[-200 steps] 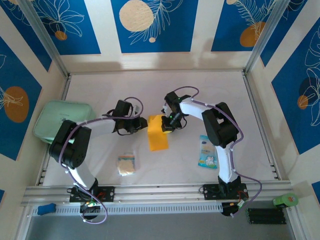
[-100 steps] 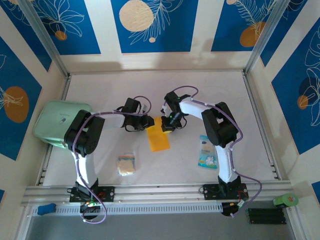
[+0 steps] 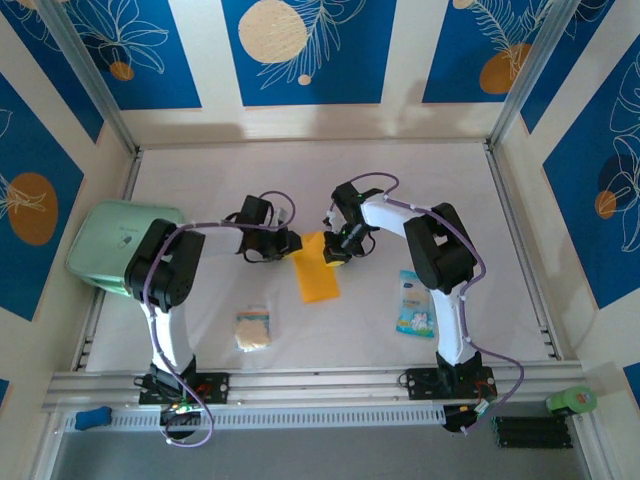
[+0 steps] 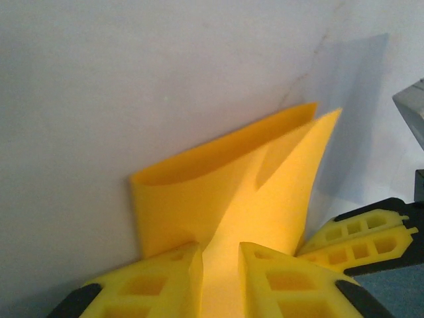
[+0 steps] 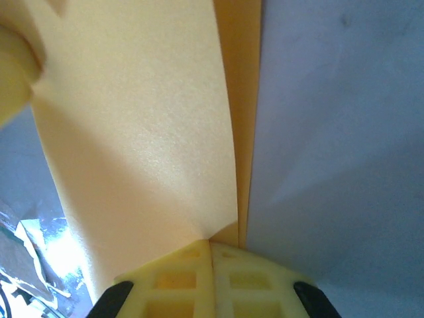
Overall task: Fold a paper plane with a square sheet of paper (pick it up from the middle)
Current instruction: First fold in half a square sheet of paper at the center of the table.
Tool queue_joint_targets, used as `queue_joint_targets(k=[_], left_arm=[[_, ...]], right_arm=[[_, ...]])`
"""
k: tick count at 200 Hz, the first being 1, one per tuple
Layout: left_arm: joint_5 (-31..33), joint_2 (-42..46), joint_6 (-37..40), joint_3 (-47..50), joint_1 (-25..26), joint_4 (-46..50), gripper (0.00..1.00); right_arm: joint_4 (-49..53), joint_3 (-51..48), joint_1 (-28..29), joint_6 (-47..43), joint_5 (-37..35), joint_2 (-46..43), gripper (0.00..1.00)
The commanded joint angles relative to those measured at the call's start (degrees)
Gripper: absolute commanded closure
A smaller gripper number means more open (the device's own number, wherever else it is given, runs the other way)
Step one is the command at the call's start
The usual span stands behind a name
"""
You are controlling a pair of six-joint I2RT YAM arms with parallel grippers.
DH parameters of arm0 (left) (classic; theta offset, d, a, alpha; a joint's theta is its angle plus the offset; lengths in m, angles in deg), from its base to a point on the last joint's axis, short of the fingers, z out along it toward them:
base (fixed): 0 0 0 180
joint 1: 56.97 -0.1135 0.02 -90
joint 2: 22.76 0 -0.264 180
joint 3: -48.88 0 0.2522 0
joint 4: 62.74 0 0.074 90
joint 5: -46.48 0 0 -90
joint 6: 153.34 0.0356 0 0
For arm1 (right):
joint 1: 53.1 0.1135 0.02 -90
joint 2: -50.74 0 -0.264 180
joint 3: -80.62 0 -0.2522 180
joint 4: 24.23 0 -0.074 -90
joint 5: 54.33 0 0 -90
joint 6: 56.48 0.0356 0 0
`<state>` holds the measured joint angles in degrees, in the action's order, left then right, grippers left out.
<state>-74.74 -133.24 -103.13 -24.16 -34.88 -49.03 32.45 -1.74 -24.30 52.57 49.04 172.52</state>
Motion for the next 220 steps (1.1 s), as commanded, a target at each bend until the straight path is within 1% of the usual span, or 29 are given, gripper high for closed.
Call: queue_joint_targets(k=[1,35,67,98,124,154,188,220], left_arm=[[5.2,2.5,3.6,1.0,-3.5,5.7,0.75],[1.1,7.2,1.4,0.8,-2.8,3.4,0.75],[0.7,9.0,0.3,0.5,-0.3,2.2,0.75],[0.0,6.0,-0.7,-1.7,2.1,1.5,0.75],[0.6,2.8,-0.5,-3.9,2.8,2.6,0.75],[3.2,0.7,1.0,-5.2,2.4,4.1,0.76],[3.9,-1.8,0.4,-4.8,1.2,2.7,0.76],[6.8,-3.2,0.1,-3.5,0.2,3.2,0.76]], right_arm=[[0.4,-4.4,-1.2,0.8,-15.3,7.9,0.96],[0.3,-4.5,-1.2,0.8,-15.1,7.9,0.96],[0.5,-4.4,-1.1,0.9,-15.1,8.3,0.96],[0.6,-4.4,-1.1,1.1,-15.2,8.5,0.96],[0.7,-4.3,-1.1,1.1,-15.3,8.7,0.96],[0.8,-4.1,-1.0,1.2,-15.3,8.8,0.96],[0.8,-4.1,-1.1,1.1,-15.2,9.0,0.96],[1.2,-3.8,-1.1,1.3,-15.5,9.4,0.96]])
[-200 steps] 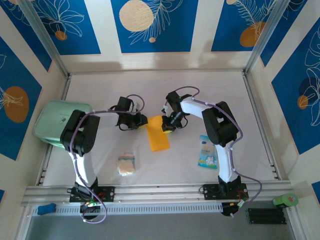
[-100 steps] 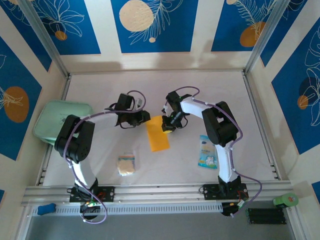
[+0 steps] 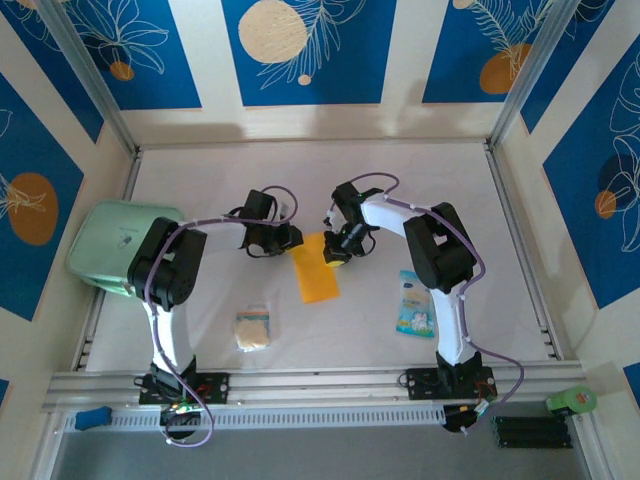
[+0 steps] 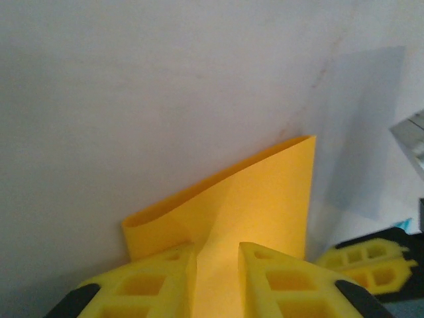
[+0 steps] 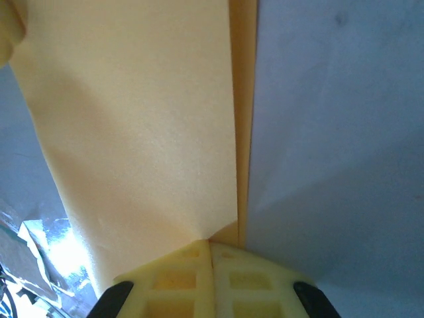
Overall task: Fold a paper plane with a square sheet of paper (pick it up from the middle)
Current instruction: First fold in half a square sheet of paper at the center of the table.
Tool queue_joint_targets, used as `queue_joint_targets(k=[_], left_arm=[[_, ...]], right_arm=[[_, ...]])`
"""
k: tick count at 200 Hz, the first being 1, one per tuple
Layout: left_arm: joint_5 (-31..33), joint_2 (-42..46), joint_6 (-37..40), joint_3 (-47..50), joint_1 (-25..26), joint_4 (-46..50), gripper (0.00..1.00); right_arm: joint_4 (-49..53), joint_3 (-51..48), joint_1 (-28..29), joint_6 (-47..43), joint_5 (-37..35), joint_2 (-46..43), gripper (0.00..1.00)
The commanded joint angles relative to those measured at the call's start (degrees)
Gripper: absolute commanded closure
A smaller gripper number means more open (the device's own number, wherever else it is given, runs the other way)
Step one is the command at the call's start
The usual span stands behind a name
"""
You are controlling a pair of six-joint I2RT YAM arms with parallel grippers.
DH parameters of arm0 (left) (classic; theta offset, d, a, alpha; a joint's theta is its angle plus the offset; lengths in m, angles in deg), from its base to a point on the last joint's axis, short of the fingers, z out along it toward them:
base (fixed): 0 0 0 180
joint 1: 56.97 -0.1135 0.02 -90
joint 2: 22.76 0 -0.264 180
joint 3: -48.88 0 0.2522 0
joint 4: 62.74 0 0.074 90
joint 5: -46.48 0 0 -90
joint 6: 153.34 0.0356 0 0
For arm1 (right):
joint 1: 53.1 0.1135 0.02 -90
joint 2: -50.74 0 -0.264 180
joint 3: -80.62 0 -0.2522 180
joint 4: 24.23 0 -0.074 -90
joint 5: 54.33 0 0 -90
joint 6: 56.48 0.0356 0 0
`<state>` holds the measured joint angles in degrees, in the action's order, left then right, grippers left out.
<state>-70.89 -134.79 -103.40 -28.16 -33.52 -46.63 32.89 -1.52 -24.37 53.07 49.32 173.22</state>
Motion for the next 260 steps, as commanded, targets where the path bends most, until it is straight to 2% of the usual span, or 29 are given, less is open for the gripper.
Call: queue_joint_targets(k=[1,75,101,129,151,202,234,260], left_arm=[[3.1,-1.7,0.3,0.5,-1.3,0.7,0.76],[6.6,1.7,4.0,-1.2,-6.2,6.8,0.75],[5.6,2.8,3.9,-2.3,-7.7,7.5,0.75],[0.5,6.4,1.3,-0.6,-6.2,3.5,0.75],[-1.0,8.0,-0.9,1.1,-3.7,1.1,0.75],[-1.8,1.9,-3.1,-0.4,-0.7,-0.6,0.76],[-0.5,-1.1,-2.1,-2.8,-0.7,1.4,0.76],[5.5,-3.3,-1.2,-4.4,-1.2,7.7,0.78]], right_arm=[[0.8,-4.0,-1.0,0.8,-15.8,8.7,0.96],[1.1,-3.6,-1.0,1.0,-16.1,9.0,0.96],[1.4,-3.5,-1.0,0.8,-16.2,9.1,0.96],[1.5,-3.4,-0.9,0.7,-16.1,9.2,0.96],[1.6,-3.2,-0.9,0.8,-16.1,9.4,0.96],[2.1,-2.9,-0.9,0.7,-16.2,9.6,0.96],[2.0,-3.1,-0.9,0.9,-16.2,9.5,0.96],[2.0,-3.0,-0.9,0.9,-16.2,9.6,0.96]])
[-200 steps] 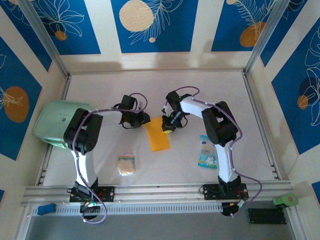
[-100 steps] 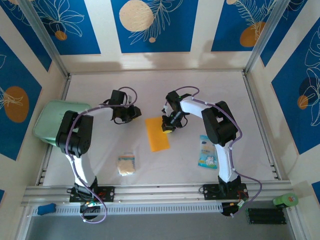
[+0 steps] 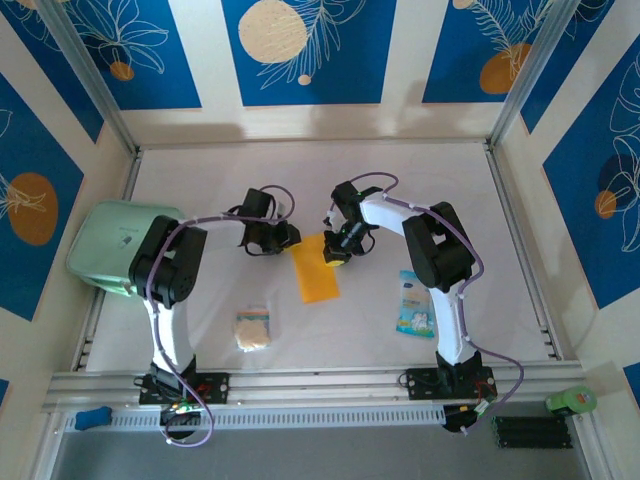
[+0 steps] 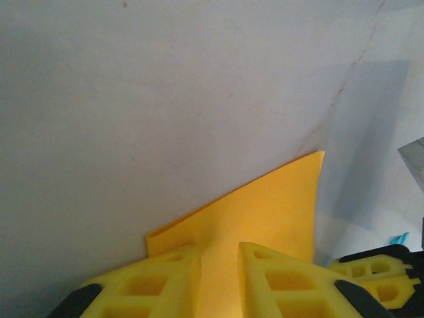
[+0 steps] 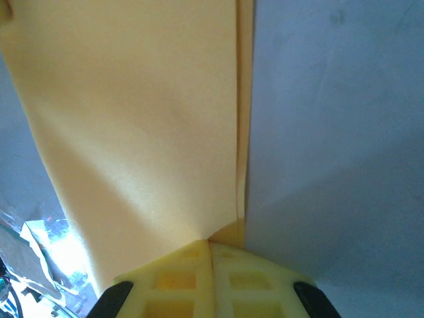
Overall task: Fold a paper plane with a square sheet of paper (pick it up from the middle)
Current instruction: First fold in half a square sheet of paper at the center of the table.
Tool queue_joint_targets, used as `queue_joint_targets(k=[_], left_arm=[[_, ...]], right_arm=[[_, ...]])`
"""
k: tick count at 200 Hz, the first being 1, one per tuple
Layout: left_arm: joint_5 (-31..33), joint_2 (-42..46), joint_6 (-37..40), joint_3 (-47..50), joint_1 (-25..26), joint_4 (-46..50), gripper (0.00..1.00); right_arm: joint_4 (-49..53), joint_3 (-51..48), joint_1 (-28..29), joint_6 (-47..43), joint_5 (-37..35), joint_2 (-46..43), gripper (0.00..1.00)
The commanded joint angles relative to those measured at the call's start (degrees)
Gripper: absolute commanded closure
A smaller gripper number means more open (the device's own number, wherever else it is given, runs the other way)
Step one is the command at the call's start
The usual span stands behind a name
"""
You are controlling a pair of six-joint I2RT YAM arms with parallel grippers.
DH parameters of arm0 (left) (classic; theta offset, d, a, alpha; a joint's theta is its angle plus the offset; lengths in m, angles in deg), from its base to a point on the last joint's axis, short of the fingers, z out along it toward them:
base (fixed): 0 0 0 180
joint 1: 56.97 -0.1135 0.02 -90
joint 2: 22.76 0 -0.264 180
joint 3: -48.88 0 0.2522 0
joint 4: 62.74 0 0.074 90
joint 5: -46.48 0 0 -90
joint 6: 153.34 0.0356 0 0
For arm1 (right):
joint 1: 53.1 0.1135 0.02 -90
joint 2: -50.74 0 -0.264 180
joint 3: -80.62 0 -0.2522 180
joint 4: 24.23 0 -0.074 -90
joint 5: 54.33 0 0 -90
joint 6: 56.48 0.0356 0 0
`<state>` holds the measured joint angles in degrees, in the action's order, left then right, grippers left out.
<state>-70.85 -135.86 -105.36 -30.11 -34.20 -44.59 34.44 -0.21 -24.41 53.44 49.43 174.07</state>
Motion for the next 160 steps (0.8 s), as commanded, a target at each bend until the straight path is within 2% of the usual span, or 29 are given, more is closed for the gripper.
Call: queue_joint_targets(k=[1,32,55,102,132,160], left_arm=[[5.7,-2.3,0.8,-2.4,-0.6,5.8,0.78],[12.6,-2.8,0.1,-1.7,-2.6,10.0,0.79],[13.0,-1.7,1.0,-2.4,-5.0,11.1,0.78],[6.4,7.2,6.4,-3.0,-6.3,9.6,0.71],[-2.8,10.2,2.5,2.4,-5.0,1.7,0.71],[-6.1,8.1,-0.4,4.6,-2.1,-3.1,0.72]], right_arm=[[0.5,-4.4,-0.8,0.5,-16.4,8.8,0.96],[0.5,-4.3,-0.8,0.6,-16.6,8.8,0.96],[0.7,-4.1,-0.7,0.4,-16.7,8.9,0.96],[1.1,-2.0,-0.3,-1.4,-16.4,8.8,0.96],[1.1,-1.6,0.2,-2.7,-13.7,8.5,0.96],[0.9,-1.5,0.8,-3.6,-11.3,7.1,0.96]])
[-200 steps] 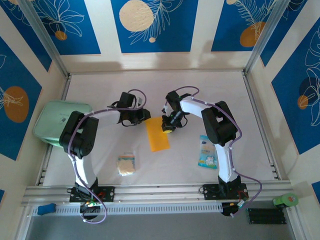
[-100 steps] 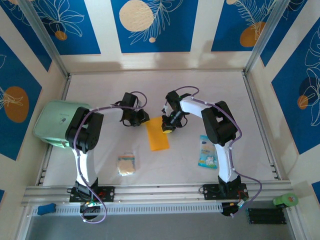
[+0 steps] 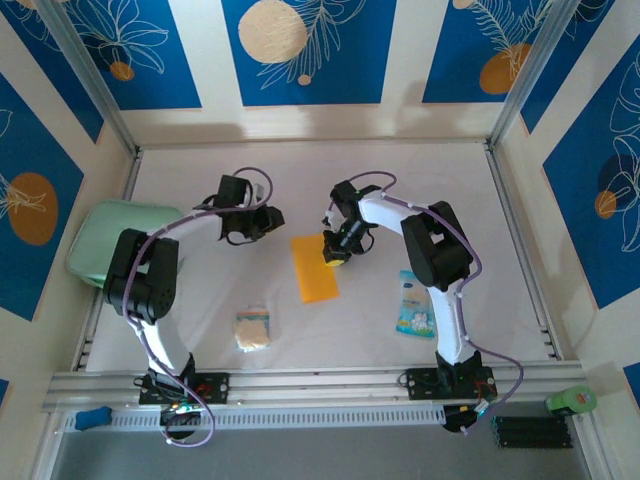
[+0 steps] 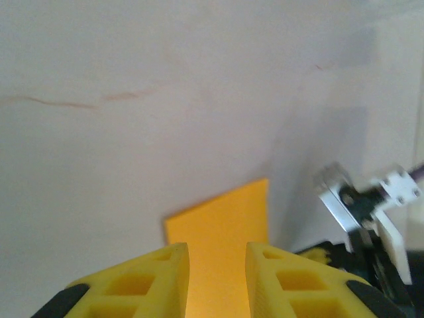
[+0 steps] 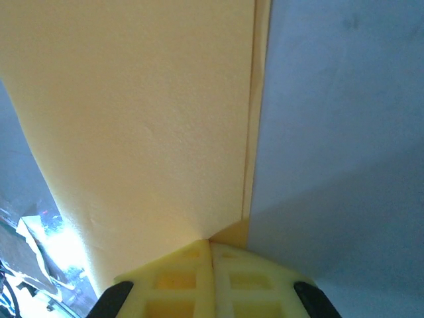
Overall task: Fold a paper plane with a square sheet of paper (pick it up from the middle)
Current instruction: First fold in half a square sheet of paper at the center of the table.
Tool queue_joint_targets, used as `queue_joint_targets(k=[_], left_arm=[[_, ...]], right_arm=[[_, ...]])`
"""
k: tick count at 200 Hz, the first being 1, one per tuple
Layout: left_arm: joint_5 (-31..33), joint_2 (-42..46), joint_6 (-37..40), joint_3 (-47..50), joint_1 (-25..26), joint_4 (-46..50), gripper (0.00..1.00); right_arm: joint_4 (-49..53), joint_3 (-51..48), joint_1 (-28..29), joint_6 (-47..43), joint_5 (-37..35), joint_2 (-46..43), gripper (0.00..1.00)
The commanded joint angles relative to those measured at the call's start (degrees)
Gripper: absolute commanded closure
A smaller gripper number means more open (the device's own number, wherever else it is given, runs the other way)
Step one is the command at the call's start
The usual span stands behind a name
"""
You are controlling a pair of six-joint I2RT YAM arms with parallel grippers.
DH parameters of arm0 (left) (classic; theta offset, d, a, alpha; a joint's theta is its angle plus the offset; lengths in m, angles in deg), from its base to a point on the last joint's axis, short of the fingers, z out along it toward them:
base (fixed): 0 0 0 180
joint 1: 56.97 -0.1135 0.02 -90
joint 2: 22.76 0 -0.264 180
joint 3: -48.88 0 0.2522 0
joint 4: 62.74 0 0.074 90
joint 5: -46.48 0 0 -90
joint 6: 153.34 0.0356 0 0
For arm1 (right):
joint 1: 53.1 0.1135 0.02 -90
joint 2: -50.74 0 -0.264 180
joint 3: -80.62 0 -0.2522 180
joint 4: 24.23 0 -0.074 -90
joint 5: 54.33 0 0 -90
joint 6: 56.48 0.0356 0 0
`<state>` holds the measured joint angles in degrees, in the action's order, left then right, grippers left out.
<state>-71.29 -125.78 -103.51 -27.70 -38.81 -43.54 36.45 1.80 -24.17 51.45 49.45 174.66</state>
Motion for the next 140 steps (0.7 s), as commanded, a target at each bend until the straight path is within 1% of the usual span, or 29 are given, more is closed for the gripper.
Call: queue_joint_targets(k=[1,52,91,108,140], left_arm=[[-5.6,-2.1,-2.3,2.2,2.6,-4.2,0.72],[-5.0,-9.2,-3.5,-1.0,5.6,-3.2,0.74],[1.4,-11.9,-2.1,-2.4,5.6,3.1,0.77],[3.8,-12.1,-2.2,-1.9,5.6,4.9,0.79],[4.1,-11.9,-4.4,0.8,5.7,2.7,0.8]], right_arm=[[-1.0,-3.5,0.5,-1.7,-11.2,6.5,0.96],[-0.6,-2.5,0.8,-1.9,-7.9,4.7,0.95],[0.0,0.6,0.2,-1.5,-7.0,3.7,0.94],[-0.4,1.9,-0.3,-0.4,-5.5,1.2,0.91],[-5.6,1.3,0.2,4.1,0.2,-7.5,0.86]])
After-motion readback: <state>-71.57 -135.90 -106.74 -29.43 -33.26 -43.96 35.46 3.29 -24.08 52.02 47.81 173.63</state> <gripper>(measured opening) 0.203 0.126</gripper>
